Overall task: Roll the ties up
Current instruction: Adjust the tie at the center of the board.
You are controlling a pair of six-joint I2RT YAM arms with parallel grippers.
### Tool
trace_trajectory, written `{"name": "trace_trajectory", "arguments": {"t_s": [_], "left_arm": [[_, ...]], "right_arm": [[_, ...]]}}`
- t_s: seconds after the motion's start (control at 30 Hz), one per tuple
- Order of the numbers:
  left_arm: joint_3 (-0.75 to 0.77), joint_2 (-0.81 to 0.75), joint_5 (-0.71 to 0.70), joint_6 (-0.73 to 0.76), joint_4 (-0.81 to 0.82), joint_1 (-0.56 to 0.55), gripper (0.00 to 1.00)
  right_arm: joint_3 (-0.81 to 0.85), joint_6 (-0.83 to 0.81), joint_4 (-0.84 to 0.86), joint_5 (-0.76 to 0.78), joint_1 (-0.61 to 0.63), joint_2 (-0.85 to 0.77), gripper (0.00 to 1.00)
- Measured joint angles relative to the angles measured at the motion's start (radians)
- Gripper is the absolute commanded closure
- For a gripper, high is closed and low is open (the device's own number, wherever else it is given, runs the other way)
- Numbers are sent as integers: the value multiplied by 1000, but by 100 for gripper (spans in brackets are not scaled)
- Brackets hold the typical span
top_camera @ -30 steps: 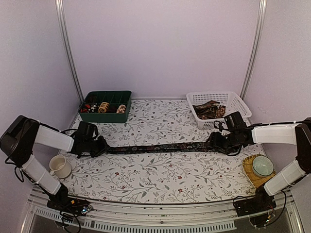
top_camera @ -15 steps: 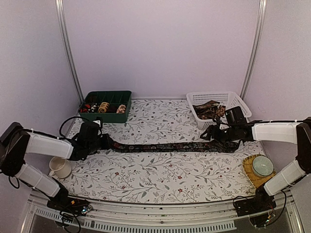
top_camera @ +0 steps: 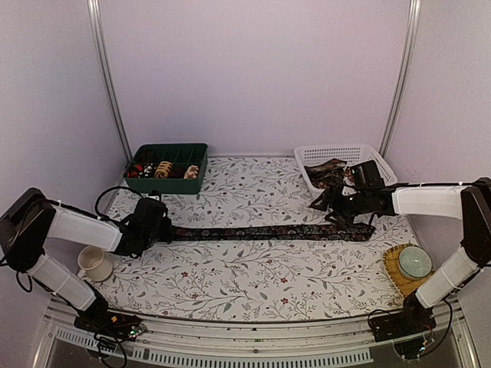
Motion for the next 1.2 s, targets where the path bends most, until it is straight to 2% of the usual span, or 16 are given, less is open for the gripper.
{"name": "trace_trajectory", "arguments": {"t_s": [0.1,0.2,0.3,0.33,0.5,0.6,0.77,1.0,1.2], "left_arm": [[2,-19,-11,-31,-49,-1,41],[3,-75,-14,-61,-108,-2,19],[20,-143,-16,-68,-160,-2,5],[31,-159,-13,-61,-167,-2,3],[176,-146,64,-8,-203,3,5],[263,-84,177,104,-181,5,5],[333,12,380,379,-188,6,2],[387,6,512,815,-298,18,1],[441,8,604,1070,-439,56,5]], "right_arm": [[34,0,1,5,11,6,28],[56,-1,3,12,21,16,28],[82,-10,-3,34,42,35,28],[93,-17,-5,40,52,41,28],[179,-84,-12,86,135,80,29],[235,-134,-8,105,182,124,29],[275,-206,-25,115,218,172,28],[275,-271,-82,128,220,172,28],[273,-302,-121,131,220,169,27]]}}
